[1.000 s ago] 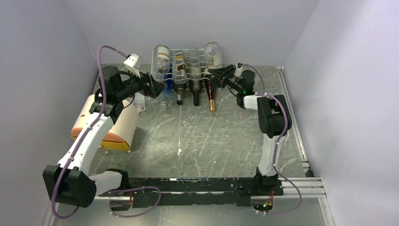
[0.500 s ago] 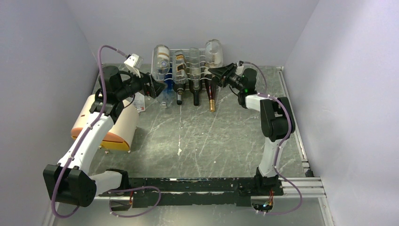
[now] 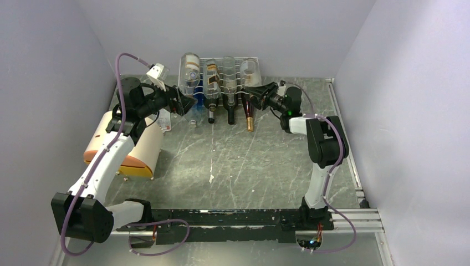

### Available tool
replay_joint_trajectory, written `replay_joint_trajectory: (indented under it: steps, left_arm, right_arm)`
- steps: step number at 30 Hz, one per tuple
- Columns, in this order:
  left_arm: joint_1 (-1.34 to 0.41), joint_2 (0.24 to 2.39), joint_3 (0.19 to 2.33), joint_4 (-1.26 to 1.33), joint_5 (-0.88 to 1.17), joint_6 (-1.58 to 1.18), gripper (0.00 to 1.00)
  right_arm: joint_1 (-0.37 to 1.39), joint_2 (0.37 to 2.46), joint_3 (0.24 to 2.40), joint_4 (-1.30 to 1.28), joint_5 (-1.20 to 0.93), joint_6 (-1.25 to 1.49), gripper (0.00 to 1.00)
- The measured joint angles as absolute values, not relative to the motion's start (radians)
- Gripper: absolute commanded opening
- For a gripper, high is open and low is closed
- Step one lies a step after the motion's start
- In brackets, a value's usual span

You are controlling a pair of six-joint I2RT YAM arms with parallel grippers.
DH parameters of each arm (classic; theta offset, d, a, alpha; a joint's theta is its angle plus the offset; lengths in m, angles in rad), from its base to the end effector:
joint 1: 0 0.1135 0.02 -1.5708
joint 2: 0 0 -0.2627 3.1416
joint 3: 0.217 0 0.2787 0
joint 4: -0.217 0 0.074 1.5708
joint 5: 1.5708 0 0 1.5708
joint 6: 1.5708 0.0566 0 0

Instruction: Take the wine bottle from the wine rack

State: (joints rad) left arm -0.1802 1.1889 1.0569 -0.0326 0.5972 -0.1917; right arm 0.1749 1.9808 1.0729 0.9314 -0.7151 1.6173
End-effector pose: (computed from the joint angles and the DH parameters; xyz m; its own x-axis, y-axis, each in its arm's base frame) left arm 0.3081 -0.0885 0.3611 -0.2905 -0.1072 -0.9509 0.6505 0.7066 -0.2784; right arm 0.4428 0.1159 0.1796 -0.7771 0.6286 0.0311 0.0130 -0.0333 0.9994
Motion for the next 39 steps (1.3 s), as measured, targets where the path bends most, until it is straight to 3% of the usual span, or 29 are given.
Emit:
replay_joint_trajectory:
  steps: [21,30,39]
  left_arm:
    - [-0.193,1.188,1.009,0.044,0.654,-0.228,0.93]
    - [-0.274,1.185,0.986,0.095,0.688,-0.233,0.93]
    - [-0.419,1.168,0.918,0.167,0.71,-0.213,0.93]
  right_arm:
    - [0.236,1.529,0.733,0.84,-0.749,1.588,0.0]
    - [0.28,1.192,0.537,0.517,-0.73,1.513,0.0]
    - [0.296,0.986,0.527,0.064,-0.709,1.335,0.0]
